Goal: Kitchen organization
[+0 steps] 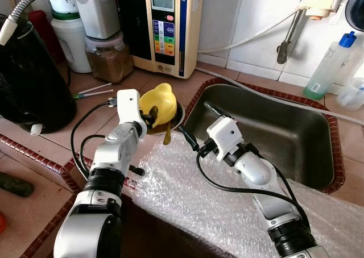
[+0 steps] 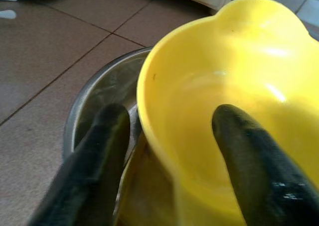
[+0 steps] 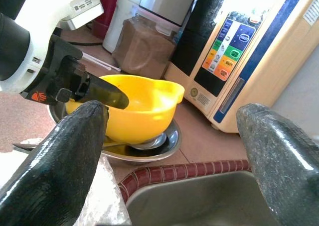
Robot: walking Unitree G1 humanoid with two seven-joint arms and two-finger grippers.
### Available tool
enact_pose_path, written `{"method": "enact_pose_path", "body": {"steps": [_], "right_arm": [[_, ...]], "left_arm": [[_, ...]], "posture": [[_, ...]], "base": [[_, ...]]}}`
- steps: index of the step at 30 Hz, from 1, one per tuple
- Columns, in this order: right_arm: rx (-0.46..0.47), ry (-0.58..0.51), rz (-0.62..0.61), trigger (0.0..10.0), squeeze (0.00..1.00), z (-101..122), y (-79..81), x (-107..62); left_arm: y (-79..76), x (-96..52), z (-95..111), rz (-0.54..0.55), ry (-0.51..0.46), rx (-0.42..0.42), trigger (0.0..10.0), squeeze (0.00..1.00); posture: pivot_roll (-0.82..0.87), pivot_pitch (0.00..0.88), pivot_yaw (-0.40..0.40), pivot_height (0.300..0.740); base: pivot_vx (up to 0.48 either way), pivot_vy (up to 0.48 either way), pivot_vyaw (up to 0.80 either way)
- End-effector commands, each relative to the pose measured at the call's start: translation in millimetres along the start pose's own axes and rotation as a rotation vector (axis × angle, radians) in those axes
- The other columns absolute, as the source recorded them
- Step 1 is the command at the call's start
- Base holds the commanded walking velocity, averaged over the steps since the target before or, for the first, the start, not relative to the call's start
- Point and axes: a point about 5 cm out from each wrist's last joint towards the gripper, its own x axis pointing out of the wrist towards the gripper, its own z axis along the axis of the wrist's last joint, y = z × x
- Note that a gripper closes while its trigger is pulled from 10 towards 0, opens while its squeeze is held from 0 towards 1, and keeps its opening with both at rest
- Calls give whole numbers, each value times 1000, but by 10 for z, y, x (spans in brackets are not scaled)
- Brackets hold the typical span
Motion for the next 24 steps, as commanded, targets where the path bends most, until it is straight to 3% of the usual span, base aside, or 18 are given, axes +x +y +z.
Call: {"method": "enact_pose_path", "body": {"steps": [1,12,24], "right_arm": [[-8,-8,9,10000,0,32,-9,25],[-12,3,2,10000,0,10,-29,11],[-38,14,16,10000,0,-6,-20,18]], "left_arm": [[23,1,35,11,6,-10,0,0],[65,-16,17,45,1,-38,0,0],[97,-45,34,61,-71,-57,0,0]], "posture": [[34,0,23,740],[31,0,22,740],[32,0,14,740]], "base": [[0,0,0],[0,0,0],[0,0,0]]}}
